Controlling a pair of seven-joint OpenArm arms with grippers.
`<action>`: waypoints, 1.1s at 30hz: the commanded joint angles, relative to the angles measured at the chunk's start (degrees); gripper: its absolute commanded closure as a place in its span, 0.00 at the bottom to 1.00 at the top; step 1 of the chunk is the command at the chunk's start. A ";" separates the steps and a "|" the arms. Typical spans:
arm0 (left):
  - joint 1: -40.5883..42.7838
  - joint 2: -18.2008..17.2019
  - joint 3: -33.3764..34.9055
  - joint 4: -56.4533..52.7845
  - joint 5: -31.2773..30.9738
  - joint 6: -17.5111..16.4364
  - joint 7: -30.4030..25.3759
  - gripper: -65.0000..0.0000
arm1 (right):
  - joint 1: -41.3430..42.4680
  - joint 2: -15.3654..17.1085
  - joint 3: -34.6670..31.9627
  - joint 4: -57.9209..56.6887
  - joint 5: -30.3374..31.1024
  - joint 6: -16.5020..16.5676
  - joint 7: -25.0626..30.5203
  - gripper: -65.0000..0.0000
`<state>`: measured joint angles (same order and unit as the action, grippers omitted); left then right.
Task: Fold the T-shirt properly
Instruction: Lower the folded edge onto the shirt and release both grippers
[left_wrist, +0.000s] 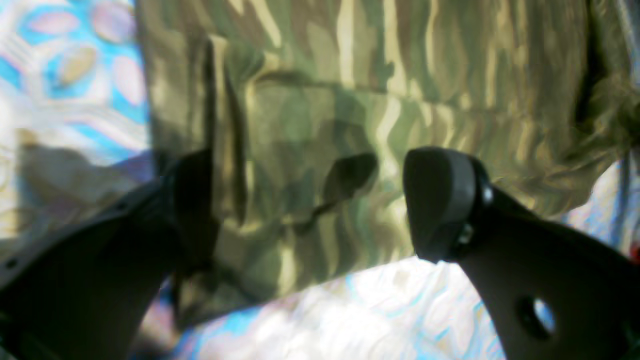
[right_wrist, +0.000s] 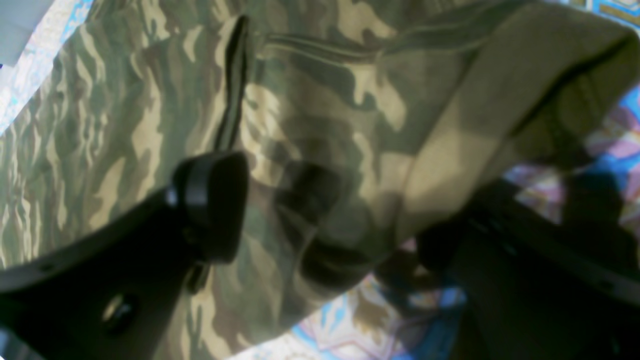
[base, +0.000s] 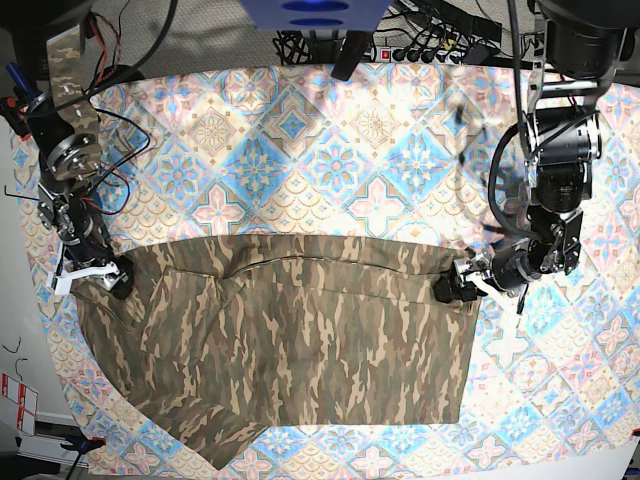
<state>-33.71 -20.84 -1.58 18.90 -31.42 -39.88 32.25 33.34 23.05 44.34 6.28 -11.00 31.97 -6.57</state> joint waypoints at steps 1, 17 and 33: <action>-1.67 -1.01 0.13 -1.44 0.61 -0.12 -1.61 0.23 | 0.28 0.29 -0.16 -0.26 -1.08 1.40 -4.90 0.26; -2.29 -2.15 1.89 -3.82 5.09 -0.12 -3.81 0.23 | 0.28 0.29 -0.16 -0.26 -1.08 3.07 -6.31 0.38; -1.14 -1.80 2.33 0.93 7.02 -0.12 -5.66 0.22 | 0.37 0.29 -0.25 -0.26 -1.08 3.16 -6.31 0.38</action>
<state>-33.63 -22.98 0.78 18.92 -23.44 -39.22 27.00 33.17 23.38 44.34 6.37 -10.61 34.72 -9.67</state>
